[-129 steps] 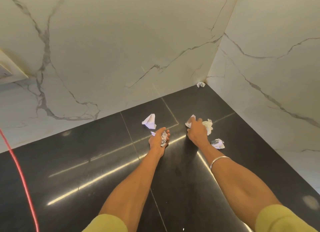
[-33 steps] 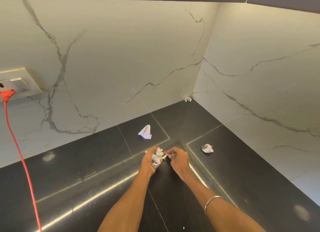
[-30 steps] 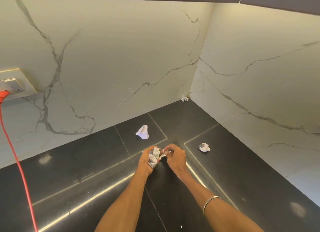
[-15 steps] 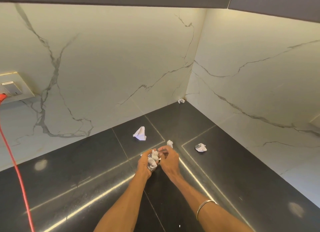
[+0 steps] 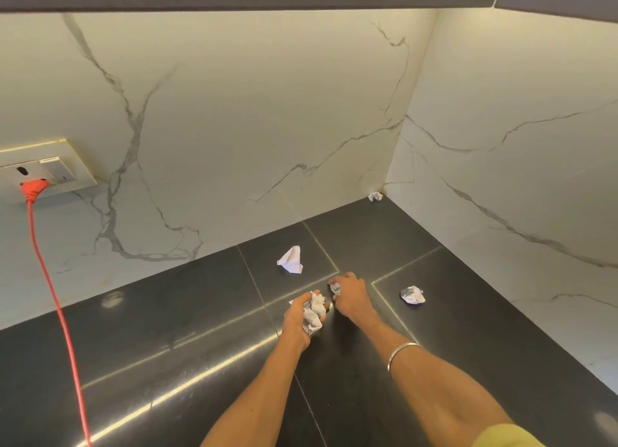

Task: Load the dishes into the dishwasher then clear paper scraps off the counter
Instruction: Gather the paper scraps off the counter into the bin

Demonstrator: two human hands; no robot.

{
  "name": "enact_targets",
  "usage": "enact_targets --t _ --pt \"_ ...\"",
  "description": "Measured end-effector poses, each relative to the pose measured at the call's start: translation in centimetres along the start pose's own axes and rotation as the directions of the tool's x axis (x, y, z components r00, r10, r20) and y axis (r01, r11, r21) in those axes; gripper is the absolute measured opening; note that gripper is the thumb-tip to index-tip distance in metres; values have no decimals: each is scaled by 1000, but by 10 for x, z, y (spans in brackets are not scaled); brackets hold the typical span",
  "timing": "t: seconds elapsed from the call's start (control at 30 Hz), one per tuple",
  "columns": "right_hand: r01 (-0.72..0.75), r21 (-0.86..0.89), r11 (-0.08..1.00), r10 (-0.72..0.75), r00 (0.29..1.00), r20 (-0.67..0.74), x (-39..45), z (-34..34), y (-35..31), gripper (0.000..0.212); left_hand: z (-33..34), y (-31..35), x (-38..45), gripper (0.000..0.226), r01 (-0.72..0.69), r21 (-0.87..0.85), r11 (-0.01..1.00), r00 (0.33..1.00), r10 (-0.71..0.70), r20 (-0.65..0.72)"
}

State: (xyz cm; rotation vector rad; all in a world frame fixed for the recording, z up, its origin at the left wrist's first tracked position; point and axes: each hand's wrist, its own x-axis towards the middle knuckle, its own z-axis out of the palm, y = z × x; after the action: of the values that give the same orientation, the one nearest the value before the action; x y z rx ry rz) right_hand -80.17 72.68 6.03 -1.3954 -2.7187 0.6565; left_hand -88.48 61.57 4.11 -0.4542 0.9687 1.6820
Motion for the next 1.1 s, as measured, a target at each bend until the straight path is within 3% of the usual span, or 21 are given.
enact_targets --t 0.07,0.17,0.33,0.47,0.57,0.63,0.77,0.8,0.87,0.97,1.1 --pt "-64 200 978 81 994 -79 -10 -1 -4 21 1 1 1 10 6 -19 1000 1000 -5 29" --pt "-93 470 878 146 986 -78 -22 -8 -12 12 5 1 1 6 -5 -33 999 1000 5 18" --pt "-115 593 797 106 993 50 -35 -9 -15 24 7 7 -8 13 15 -31 999 994 -12 113" --pt "-87 502 860 69 996 54 -37 -10 -8 36 2 11 -17 24 54 32 998 986 -58 157" --pt "-111 446 888 84 993 80 -36 -18 5 56 7 5 -15 15 40 81 996 989 -51 140" --pt "-133 447 885 122 991 53 -33 -22 24 57 13 2 -11 10 15 92 996 995 -24 100" --pt "-154 199 968 212 924 -319 -39 -43 65 27 16 9 -9 24 44 14 999 995 -45 90" --pt "-200 134 971 237 896 -376 -41 -49 72 32 15 10 -8 25 46 10 999 995 -47 91" --pt "-305 93 948 318 875 -364 -41 -57 86 46 15 11 -7 26 48 17 999 995 -50 86" --pt "-411 128 903 430 871 -238 -37 -49 101 40 14 10 -3 23 27 39 999 997 -29 70" --pt "-292 231 928 346 907 -241 -39 -36 97 19 7 16 -4 21 -17 38 999 999 16 49"
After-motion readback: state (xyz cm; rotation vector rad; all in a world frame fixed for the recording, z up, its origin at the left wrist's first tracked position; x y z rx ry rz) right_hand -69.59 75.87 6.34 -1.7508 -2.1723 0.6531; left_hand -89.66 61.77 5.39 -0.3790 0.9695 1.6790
